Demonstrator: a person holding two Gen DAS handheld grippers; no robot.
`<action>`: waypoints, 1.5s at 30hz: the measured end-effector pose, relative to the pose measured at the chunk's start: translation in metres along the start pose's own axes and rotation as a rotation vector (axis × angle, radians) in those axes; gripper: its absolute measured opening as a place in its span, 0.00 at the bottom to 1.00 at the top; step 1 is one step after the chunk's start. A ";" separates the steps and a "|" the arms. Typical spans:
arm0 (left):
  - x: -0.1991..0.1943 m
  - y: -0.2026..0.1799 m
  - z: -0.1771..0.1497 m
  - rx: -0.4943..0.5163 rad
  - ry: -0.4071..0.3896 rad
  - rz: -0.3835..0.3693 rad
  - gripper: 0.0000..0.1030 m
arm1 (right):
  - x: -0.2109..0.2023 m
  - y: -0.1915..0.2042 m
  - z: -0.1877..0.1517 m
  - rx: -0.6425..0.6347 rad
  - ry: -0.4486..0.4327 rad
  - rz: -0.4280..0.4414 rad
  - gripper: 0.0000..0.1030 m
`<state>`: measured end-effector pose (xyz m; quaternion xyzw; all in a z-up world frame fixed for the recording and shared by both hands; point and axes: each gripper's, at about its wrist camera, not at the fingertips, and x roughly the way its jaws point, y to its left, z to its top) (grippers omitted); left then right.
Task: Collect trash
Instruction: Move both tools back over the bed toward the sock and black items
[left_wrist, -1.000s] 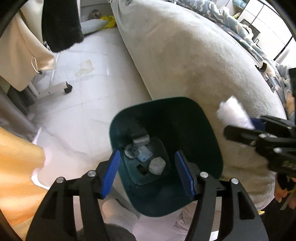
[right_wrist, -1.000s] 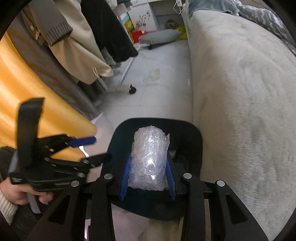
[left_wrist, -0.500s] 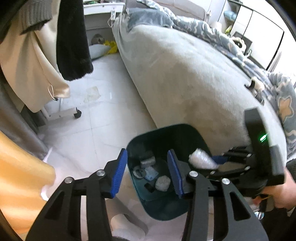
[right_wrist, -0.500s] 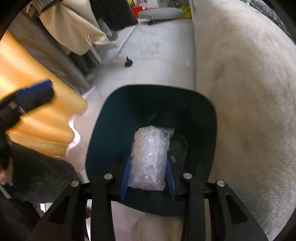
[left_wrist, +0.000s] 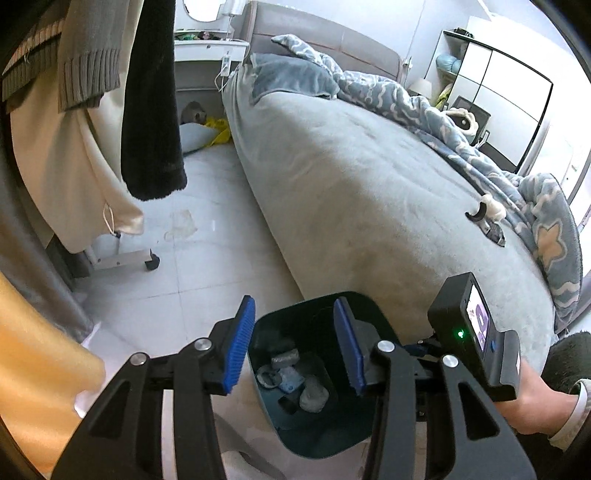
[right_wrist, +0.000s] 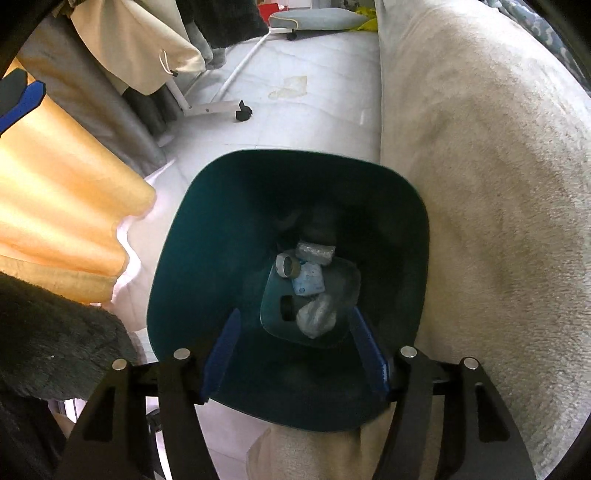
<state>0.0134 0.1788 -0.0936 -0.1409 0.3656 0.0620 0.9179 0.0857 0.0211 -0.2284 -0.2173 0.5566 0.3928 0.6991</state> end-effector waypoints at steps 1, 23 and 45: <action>-0.001 -0.002 0.001 0.004 -0.008 -0.001 0.46 | -0.003 0.000 0.000 0.002 -0.010 0.004 0.64; -0.011 -0.088 0.061 0.195 -0.197 -0.162 0.79 | -0.142 -0.052 -0.007 0.021 -0.421 -0.083 0.79; 0.066 -0.153 0.097 0.212 -0.077 -0.259 0.83 | -0.215 -0.214 -0.018 0.191 -0.548 -0.259 0.81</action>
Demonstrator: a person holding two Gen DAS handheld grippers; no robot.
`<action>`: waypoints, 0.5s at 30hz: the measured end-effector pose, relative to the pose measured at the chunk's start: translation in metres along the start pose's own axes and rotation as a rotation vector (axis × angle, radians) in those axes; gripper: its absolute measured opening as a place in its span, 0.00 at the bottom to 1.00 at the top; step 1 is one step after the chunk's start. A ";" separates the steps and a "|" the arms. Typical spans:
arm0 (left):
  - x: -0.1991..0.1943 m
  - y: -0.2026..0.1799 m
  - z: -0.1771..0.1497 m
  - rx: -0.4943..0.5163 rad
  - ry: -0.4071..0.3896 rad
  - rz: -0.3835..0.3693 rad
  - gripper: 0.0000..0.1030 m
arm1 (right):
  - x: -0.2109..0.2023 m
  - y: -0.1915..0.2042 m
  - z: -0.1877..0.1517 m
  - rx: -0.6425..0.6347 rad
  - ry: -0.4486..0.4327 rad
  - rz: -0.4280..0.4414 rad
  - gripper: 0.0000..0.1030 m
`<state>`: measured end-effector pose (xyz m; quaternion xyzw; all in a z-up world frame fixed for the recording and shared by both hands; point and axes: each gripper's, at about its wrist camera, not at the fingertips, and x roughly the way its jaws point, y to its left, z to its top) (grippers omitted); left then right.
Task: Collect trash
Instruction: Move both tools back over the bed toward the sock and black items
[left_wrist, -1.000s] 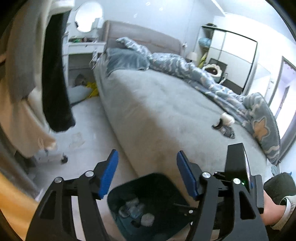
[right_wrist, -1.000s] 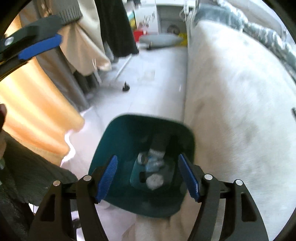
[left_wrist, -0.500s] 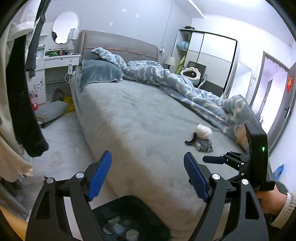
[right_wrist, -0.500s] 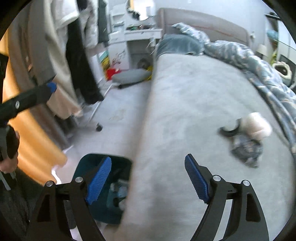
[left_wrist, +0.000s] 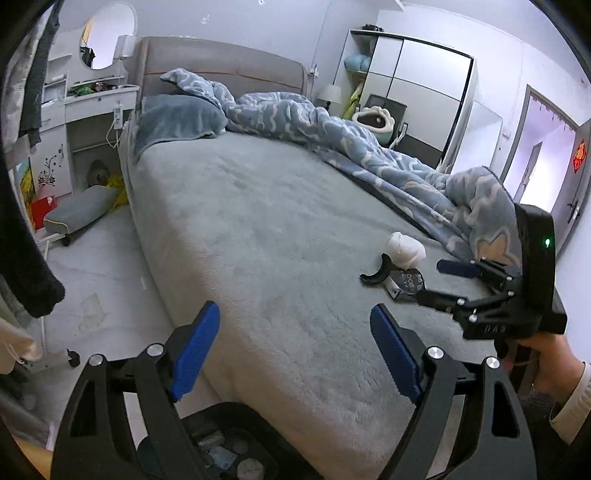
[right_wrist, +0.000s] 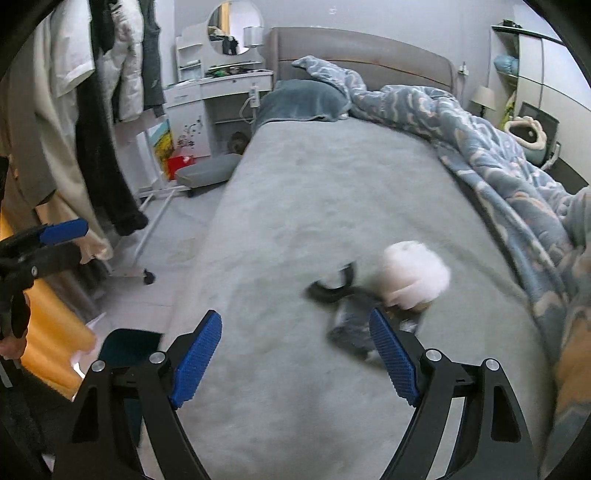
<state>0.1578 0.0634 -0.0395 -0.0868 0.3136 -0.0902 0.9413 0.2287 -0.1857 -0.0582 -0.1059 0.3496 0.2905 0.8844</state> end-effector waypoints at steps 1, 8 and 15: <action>0.006 0.000 0.002 -0.011 0.004 -0.009 0.83 | 0.002 -0.007 0.002 0.009 0.001 -0.008 0.81; 0.030 -0.005 0.016 -0.010 0.031 -0.012 0.83 | 0.015 -0.038 0.011 0.037 0.010 -0.048 0.81; 0.050 -0.010 0.021 -0.002 0.055 -0.036 0.82 | 0.033 -0.064 0.020 0.074 0.024 -0.069 0.81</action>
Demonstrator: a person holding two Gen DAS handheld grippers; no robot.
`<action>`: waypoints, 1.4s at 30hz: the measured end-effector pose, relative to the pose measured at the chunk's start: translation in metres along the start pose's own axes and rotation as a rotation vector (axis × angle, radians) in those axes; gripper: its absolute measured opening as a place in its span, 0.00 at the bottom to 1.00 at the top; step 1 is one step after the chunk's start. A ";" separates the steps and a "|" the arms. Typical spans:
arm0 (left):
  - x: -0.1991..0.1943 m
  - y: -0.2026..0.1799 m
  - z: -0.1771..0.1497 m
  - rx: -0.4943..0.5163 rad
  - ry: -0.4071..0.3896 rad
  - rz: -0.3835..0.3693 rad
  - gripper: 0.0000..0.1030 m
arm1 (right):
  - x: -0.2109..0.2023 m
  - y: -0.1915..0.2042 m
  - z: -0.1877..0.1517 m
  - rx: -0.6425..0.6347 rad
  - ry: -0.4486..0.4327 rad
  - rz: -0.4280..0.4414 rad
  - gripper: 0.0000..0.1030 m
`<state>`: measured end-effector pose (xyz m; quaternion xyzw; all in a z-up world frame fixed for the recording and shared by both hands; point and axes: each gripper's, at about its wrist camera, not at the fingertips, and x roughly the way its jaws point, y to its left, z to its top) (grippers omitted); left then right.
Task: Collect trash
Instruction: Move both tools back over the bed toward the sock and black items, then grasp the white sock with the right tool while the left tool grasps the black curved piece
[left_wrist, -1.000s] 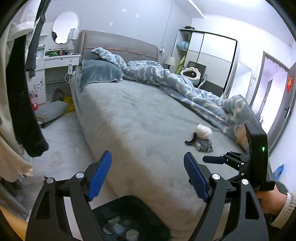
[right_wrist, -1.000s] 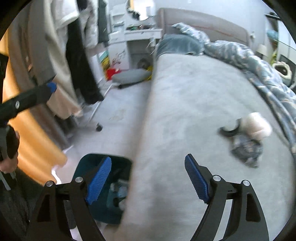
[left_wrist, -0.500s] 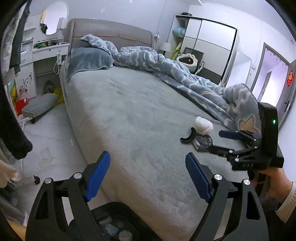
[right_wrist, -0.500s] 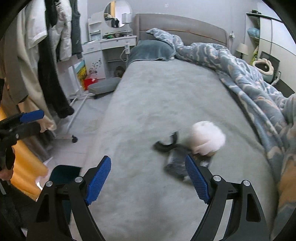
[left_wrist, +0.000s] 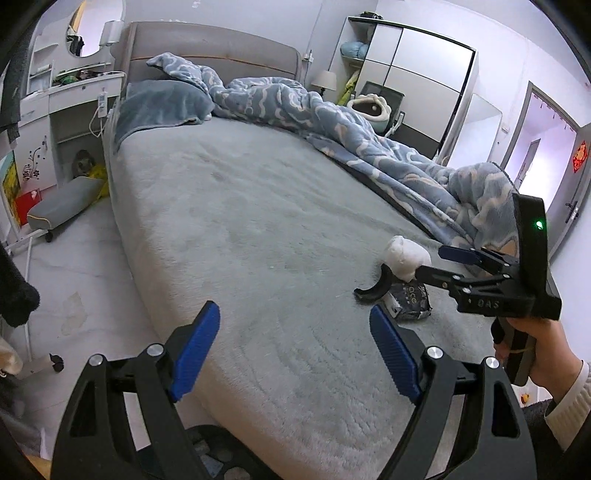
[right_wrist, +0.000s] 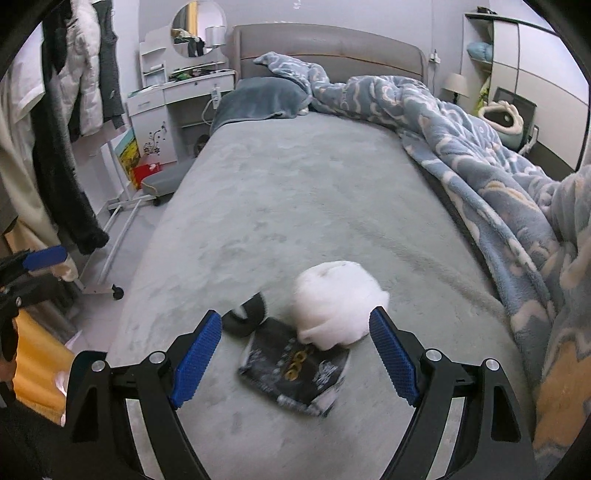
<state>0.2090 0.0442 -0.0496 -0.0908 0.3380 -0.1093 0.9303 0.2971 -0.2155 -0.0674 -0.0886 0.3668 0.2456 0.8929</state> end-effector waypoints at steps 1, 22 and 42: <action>0.003 -0.001 0.000 0.002 0.003 -0.005 0.82 | 0.003 -0.002 0.000 0.005 0.006 0.002 0.81; 0.048 -0.045 0.012 0.030 0.061 -0.088 0.72 | 0.046 -0.032 0.013 0.087 0.090 -0.010 0.71; 0.101 -0.087 0.011 0.029 0.094 -0.113 0.53 | -0.002 -0.082 0.011 0.216 -0.033 0.102 0.42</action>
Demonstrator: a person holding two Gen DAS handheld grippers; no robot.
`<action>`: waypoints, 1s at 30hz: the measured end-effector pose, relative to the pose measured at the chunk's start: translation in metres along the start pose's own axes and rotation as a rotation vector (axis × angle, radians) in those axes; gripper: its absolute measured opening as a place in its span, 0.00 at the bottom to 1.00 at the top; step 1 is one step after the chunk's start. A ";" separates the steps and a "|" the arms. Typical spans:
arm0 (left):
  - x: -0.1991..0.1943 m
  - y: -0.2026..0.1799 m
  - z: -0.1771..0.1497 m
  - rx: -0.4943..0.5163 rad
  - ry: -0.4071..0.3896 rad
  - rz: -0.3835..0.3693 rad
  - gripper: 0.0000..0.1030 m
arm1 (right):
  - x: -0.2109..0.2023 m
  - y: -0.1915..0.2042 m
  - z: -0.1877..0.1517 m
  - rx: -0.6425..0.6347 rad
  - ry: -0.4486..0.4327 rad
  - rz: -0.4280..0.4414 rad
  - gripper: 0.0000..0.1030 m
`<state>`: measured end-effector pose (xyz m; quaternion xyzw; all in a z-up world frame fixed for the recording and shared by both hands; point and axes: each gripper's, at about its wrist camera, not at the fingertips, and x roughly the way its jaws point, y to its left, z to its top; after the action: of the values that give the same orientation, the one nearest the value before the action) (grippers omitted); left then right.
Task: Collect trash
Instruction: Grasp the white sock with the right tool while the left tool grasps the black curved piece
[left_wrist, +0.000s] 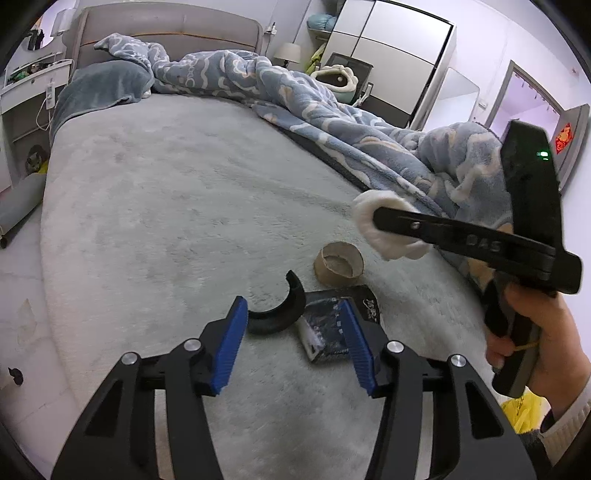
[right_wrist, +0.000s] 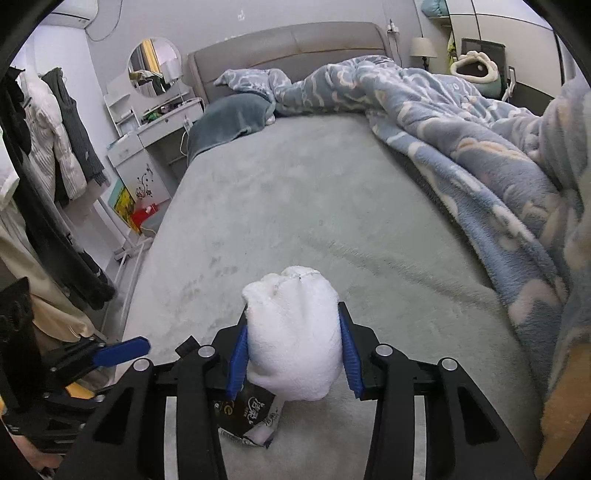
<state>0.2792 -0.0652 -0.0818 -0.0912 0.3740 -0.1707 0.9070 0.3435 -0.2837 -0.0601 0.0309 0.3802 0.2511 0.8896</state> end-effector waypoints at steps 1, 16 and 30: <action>0.001 0.000 0.000 -0.005 0.000 0.001 0.51 | -0.002 -0.001 0.000 0.003 -0.002 0.003 0.42; 0.025 -0.011 0.004 -0.057 0.004 0.024 0.38 | -0.020 -0.028 -0.002 0.026 -0.021 0.022 0.42; 0.036 -0.008 0.009 -0.089 0.019 0.070 0.16 | -0.024 -0.038 -0.006 0.021 -0.016 0.016 0.42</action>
<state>0.3075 -0.0856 -0.0965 -0.1167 0.3929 -0.1227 0.9038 0.3414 -0.3292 -0.0585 0.0454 0.3756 0.2540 0.8901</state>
